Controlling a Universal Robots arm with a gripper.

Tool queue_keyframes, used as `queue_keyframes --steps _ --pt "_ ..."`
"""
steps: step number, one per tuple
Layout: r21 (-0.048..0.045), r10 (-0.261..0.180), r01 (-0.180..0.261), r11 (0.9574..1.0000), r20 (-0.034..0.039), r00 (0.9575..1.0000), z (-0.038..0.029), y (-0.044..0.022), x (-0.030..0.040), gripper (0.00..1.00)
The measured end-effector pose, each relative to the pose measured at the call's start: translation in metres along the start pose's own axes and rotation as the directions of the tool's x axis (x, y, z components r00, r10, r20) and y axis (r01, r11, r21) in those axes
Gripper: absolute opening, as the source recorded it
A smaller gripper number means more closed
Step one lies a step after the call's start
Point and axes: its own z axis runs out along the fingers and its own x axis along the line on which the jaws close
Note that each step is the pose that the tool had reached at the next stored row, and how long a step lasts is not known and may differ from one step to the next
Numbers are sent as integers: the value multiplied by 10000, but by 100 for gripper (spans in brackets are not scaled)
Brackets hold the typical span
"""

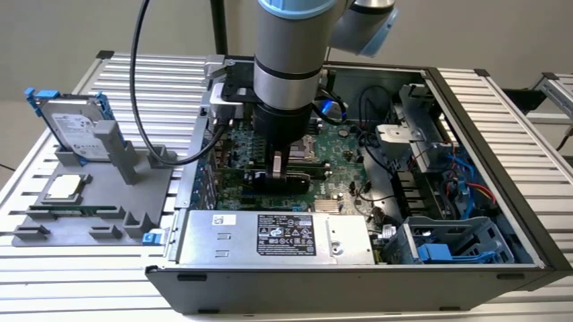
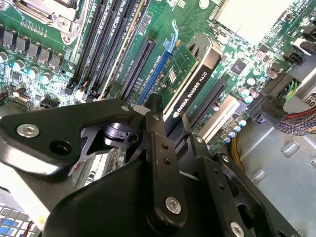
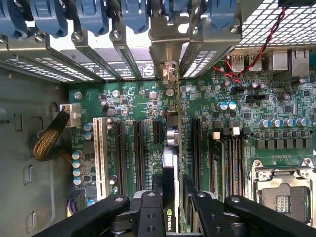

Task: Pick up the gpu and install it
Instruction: 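Insert the gpu into the slot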

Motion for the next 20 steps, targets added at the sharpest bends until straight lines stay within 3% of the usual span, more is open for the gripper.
queue_keyframes --steps 20 --pt "8 3 -3 10000 -112 9999 -6 4 -61 0"
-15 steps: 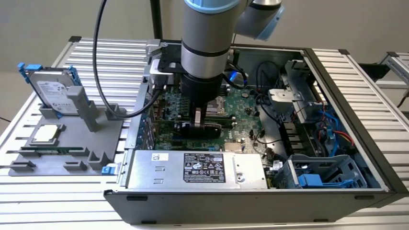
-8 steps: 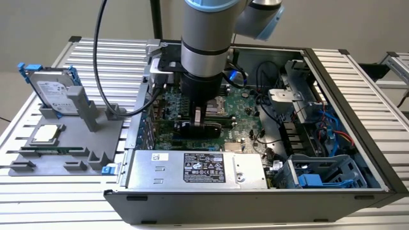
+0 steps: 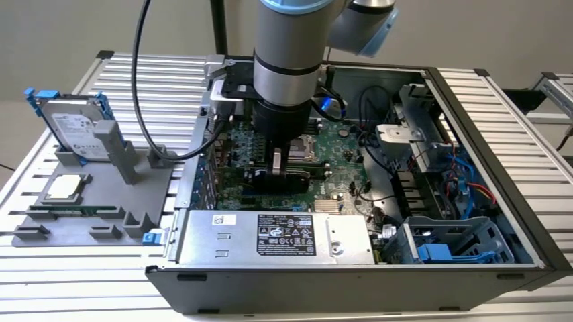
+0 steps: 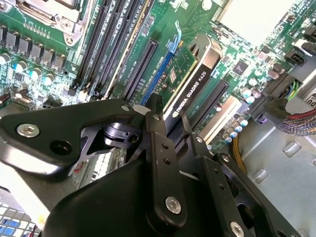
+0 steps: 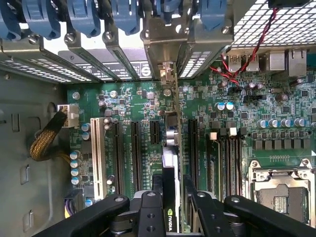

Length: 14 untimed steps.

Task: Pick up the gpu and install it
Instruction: 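Insert the gpu into the slot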

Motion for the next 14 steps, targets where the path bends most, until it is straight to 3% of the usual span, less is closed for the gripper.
queue_keyframes --steps 7,11,14 --pt "2 0 0 10000 1 10000 77 -2 -1 0" --pt "2 0 0 10000 3 10000 73 -2 -1 0" --pt "-1 2 -2 10000 13 10000 34 0 -2 0"
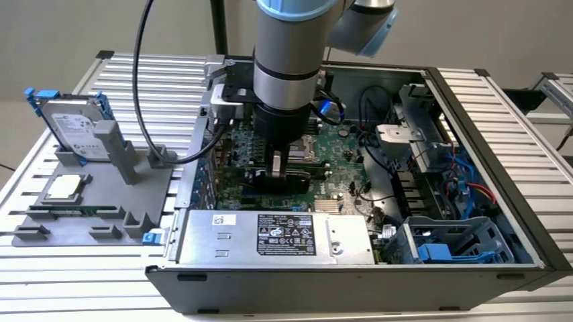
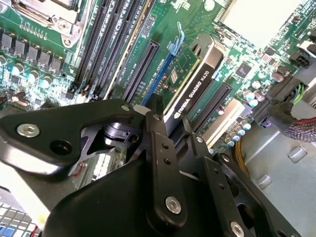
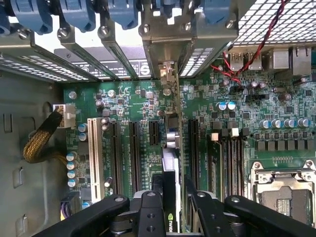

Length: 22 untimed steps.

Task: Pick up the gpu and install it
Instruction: 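Insert the gpu into the slot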

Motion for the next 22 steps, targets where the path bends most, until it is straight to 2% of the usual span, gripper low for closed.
queue_keyframes --steps 3,9,13,22 --pt "-26 -2 2 10000 -17 10000 -64 1 2 0" --pt "-26 -2 1 10000 -12 10000 -75 -34 0 0" --pt "-25 -1 1 10000 -13 10000 -76 -34 -1 0" --pt "15 -3 3 10000 -8 10000 -73 10 3 0"
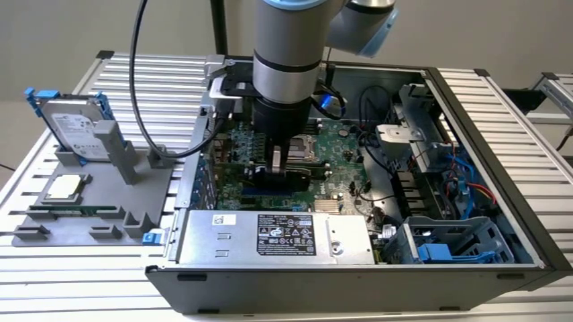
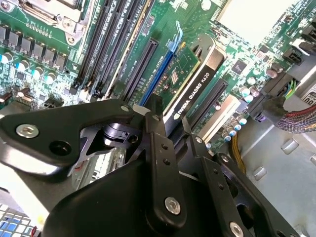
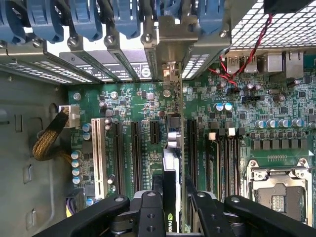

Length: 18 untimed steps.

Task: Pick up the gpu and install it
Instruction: 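Insert the gpu into the slot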

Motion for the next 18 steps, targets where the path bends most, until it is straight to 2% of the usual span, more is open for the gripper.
queue_keyframes --steps 8,14,18 --pt "50 2 -2 10000 3 10000 55 0 0 0" --pt "51 2 -2 10000 8 10000 65 6 6 0" --pt "55 0 0 10000 5 10000 66 3 36 0"
